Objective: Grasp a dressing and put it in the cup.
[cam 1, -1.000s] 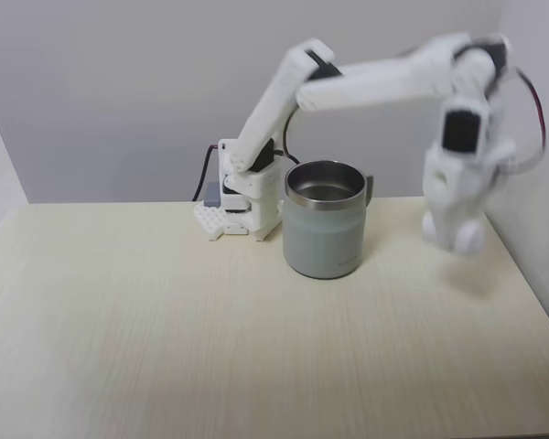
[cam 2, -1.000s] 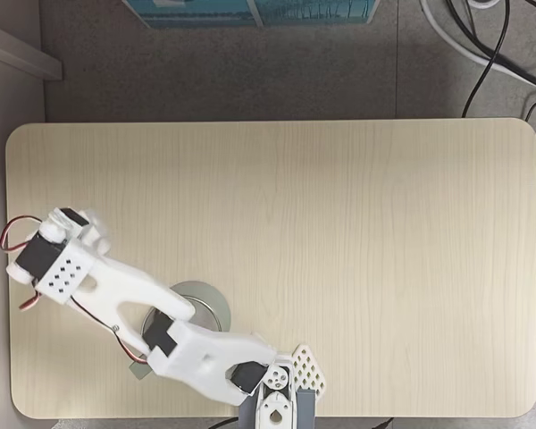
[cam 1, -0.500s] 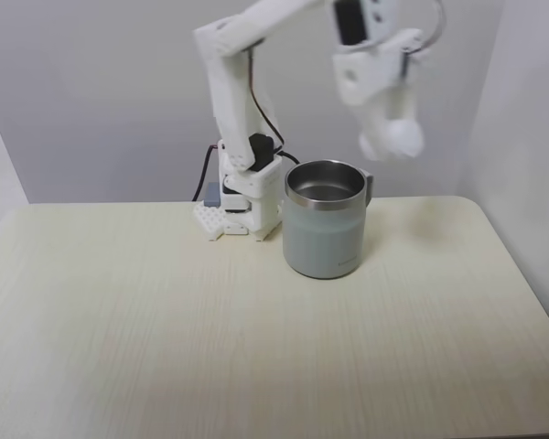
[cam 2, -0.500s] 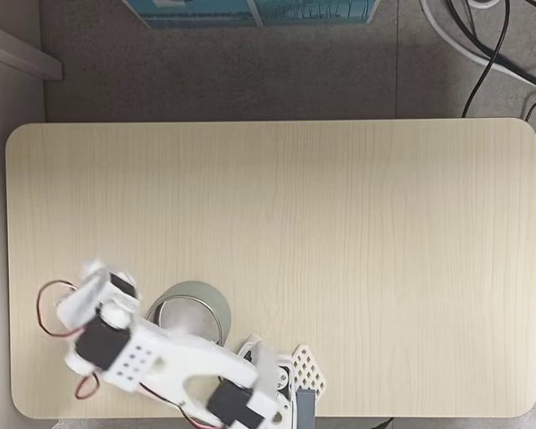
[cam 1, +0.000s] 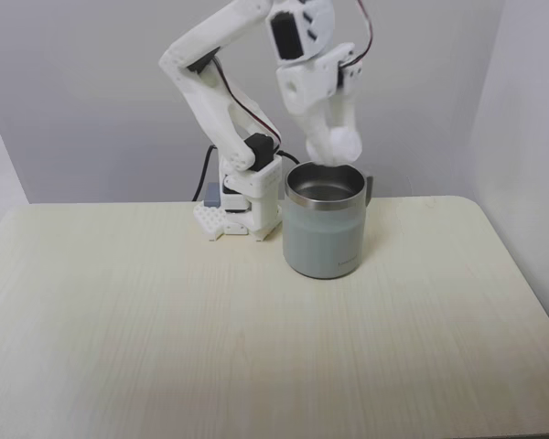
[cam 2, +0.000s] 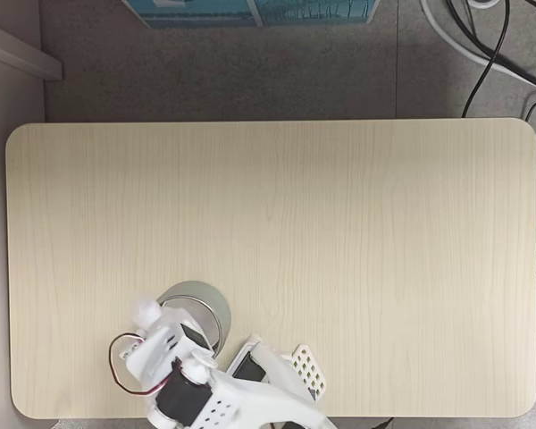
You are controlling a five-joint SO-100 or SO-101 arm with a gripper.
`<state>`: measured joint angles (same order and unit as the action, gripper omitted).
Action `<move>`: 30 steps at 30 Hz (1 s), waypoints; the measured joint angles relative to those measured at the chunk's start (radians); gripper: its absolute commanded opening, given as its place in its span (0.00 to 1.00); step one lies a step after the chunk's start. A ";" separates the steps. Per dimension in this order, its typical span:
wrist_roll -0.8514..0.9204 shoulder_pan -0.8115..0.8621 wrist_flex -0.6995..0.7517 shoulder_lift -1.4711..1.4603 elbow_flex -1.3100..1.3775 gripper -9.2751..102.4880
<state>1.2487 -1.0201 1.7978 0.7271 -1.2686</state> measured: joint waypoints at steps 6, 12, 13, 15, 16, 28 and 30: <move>0.003 -0.026 0.000 -0.078 0.104 0.08; -0.006 -0.037 0.000 -0.107 0.110 0.21; -0.006 -0.037 0.000 -0.124 0.112 0.22; -0.008 -0.038 0.000 -0.153 0.115 0.24; -0.011 -0.038 0.000 -0.164 0.115 0.24; -0.078 -0.083 0.000 -0.178 0.120 0.24; -0.091 -0.086 0.000 -0.183 0.120 0.24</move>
<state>1.1582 -1.1060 1.7978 0.5446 -1.1490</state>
